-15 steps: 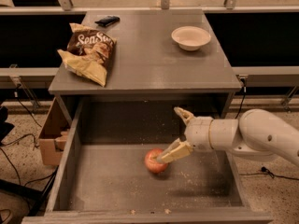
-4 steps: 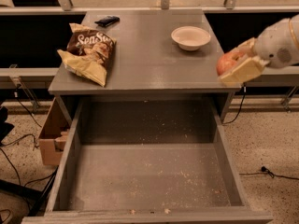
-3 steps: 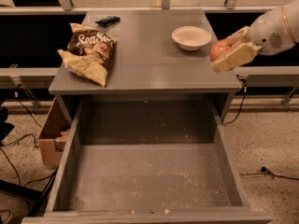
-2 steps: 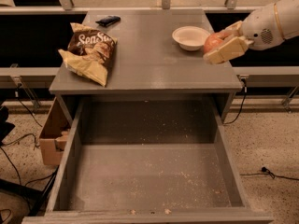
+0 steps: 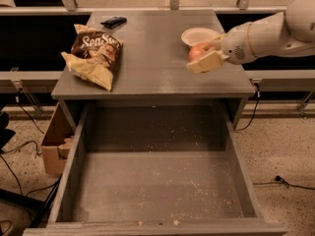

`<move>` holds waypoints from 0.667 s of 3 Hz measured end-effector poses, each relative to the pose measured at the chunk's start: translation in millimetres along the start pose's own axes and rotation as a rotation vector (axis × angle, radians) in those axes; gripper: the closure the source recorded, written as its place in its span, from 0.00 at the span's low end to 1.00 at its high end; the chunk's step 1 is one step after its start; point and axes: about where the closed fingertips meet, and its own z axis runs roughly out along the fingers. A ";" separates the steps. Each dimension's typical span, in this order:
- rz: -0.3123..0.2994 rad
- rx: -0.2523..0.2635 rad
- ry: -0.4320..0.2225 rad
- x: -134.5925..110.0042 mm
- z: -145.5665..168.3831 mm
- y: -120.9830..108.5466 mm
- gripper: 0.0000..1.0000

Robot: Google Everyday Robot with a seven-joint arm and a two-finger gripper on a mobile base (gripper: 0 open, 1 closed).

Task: Pick apple from top drawer and place on counter

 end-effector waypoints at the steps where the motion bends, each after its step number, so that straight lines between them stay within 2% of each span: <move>1: 0.024 0.022 0.033 12.9 42.1 -0.6 1.00; 2: 0.033 0.021 0.101 25.8 79.5 0.0 1.00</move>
Offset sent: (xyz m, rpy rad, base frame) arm 0.0505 0.0607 -0.1000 -0.1459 0.1101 -0.0695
